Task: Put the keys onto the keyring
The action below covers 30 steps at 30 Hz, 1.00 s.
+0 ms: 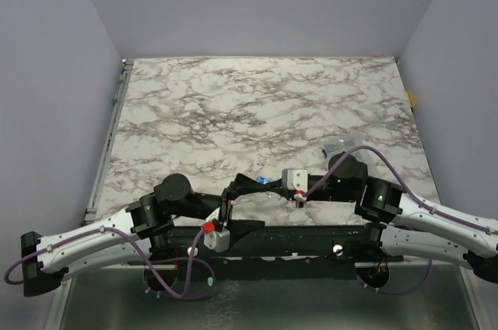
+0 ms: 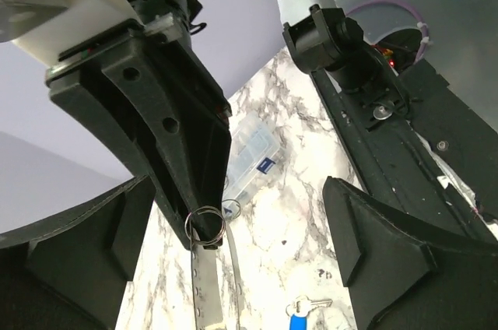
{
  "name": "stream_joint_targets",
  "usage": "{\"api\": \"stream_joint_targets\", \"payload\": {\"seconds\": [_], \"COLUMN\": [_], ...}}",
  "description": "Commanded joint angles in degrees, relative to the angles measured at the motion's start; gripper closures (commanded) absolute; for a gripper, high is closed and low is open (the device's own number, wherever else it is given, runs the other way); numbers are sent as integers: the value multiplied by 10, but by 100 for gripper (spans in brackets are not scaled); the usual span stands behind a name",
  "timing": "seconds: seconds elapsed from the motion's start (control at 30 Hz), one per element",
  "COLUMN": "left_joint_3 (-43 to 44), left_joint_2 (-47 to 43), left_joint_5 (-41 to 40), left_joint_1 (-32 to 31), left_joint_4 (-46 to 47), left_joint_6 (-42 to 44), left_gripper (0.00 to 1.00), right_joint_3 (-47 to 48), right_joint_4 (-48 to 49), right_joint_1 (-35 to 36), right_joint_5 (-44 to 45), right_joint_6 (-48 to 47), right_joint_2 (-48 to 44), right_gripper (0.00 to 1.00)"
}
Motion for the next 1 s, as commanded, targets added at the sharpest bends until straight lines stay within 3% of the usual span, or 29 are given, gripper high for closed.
{"api": "stream_joint_targets", "payload": {"seconds": [0.0, 0.13, 0.27, 0.47, 0.63, 0.97], "left_joint_3": [-3, -9, -35, 6, 23, 78], "left_joint_2": [-21, -38, -55, 5, 46, 132], "left_joint_5": [-7, -70, -222, -325, -281, -235], "left_joint_1": [-1, -1, -1, -1, -2, -5], "left_joint_4": [15, 47, 142, 161, 161, 166], "left_joint_6": [-25, -63, -170, -241, -147, -78], "left_gripper": [1, 1, 1, 1, 1, 1], "right_joint_3": [-20, -23, -24, -2, 36, 59], "right_joint_4": [71, 81, 109, 129, 73, 0], "right_joint_1": [0, 0, 1, 0, 0, 0], "right_joint_5": [68, 91, 122, 234, 262, 211], "right_joint_6": [-34, -36, -12, 72, 130, 199], "right_joint_2": [-24, -35, -47, -49, -55, -67], "right_gripper": [100, 99, 99, 99, 99, 99]}}
